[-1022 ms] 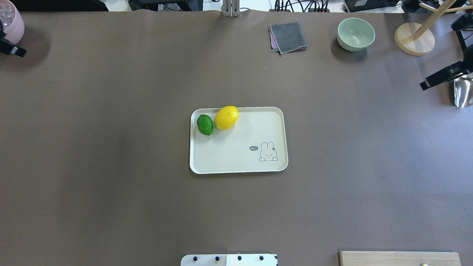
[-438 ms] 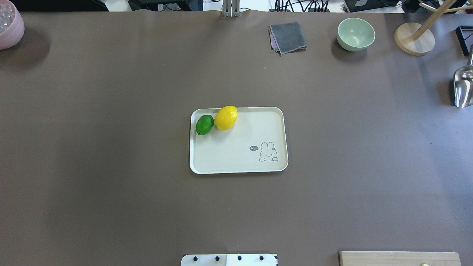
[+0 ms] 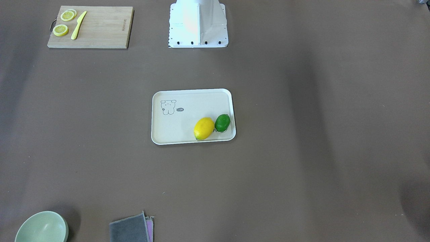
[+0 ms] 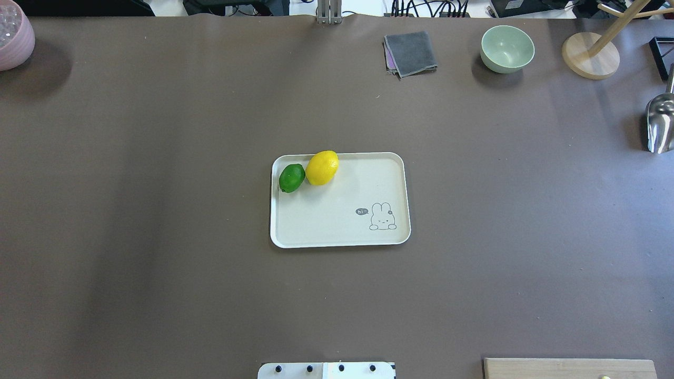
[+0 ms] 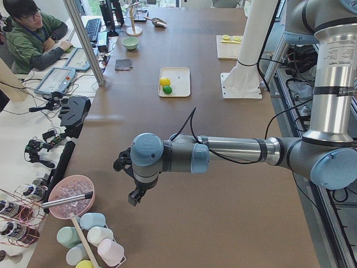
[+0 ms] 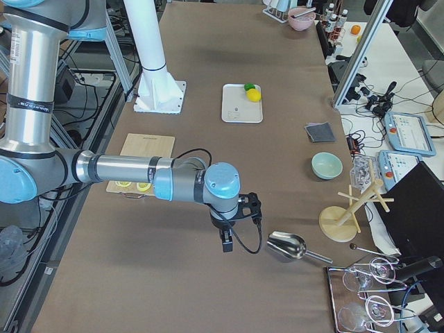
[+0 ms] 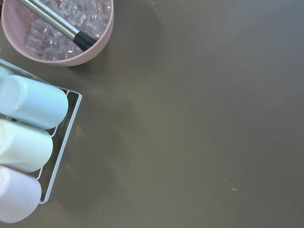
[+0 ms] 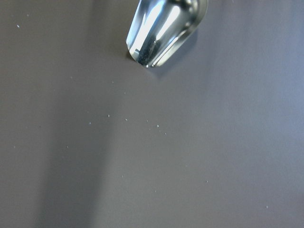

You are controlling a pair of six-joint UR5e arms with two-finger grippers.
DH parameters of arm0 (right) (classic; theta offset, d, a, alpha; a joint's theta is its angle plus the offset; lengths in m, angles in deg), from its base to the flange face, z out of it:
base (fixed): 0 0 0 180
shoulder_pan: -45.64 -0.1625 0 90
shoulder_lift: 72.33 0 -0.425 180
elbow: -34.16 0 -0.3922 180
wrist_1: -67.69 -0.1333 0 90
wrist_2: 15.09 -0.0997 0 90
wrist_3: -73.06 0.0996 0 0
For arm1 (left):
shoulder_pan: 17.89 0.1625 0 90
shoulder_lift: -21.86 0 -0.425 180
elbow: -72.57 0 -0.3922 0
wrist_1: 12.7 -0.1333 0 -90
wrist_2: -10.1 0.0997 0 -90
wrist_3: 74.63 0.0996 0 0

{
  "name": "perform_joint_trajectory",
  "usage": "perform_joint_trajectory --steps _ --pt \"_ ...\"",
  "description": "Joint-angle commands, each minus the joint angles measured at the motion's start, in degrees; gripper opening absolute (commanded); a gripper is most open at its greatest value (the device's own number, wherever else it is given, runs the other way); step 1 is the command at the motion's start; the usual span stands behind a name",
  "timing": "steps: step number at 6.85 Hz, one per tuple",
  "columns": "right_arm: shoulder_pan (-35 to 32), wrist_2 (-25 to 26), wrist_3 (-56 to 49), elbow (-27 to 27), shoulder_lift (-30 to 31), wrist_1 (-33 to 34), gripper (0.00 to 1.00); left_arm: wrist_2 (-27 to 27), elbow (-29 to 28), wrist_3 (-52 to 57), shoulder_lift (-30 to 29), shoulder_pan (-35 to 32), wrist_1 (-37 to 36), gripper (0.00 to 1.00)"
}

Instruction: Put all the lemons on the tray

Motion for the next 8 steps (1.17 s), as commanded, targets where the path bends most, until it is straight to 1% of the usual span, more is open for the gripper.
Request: perform_joint_trajectory --steps 1,2,3,4,5,6,7,8 --pt "0.02 -0.45 -0.08 -0.92 0.73 -0.01 1.00 1.81 0.47 -4.67 1.78 -0.22 -1.61 0.99" --pt "0.02 -1.33 0.01 -0.84 0.46 -0.01 1.00 0.42 1.08 -12.16 0.48 -0.04 -5.28 0.99" --pt "0.02 -2.47 -0.08 -0.92 0.46 -0.01 1.00 -1.42 2.40 -19.37 0.81 -0.04 -5.58 0.99" --pt "0.02 -2.65 -0.17 -0.84 0.63 -0.10 1.00 -3.88 3.45 -22.05 1.08 0.04 -6.01 0.99" --pt "-0.07 -2.65 -0.26 -0.84 0.72 -0.10 1.00 -4.25 3.64 -25.73 1.08 0.39 -5.41 0.99" --pt "0.02 -2.65 -0.34 -0.66 0.81 -0.10 1.00 -4.25 3.73 -26.21 1.08 2.14 -4.88 0.99" --pt "0.02 -3.00 -0.34 -0.66 0.81 -0.10 1.00 -3.99 3.73 -30.21 0.73 4.85 -3.31 0.99" --pt "-0.07 -3.18 -0.34 -0.75 0.81 -0.10 1.00 -3.73 3.90 -34.95 0.64 7.32 0.01 0.99"
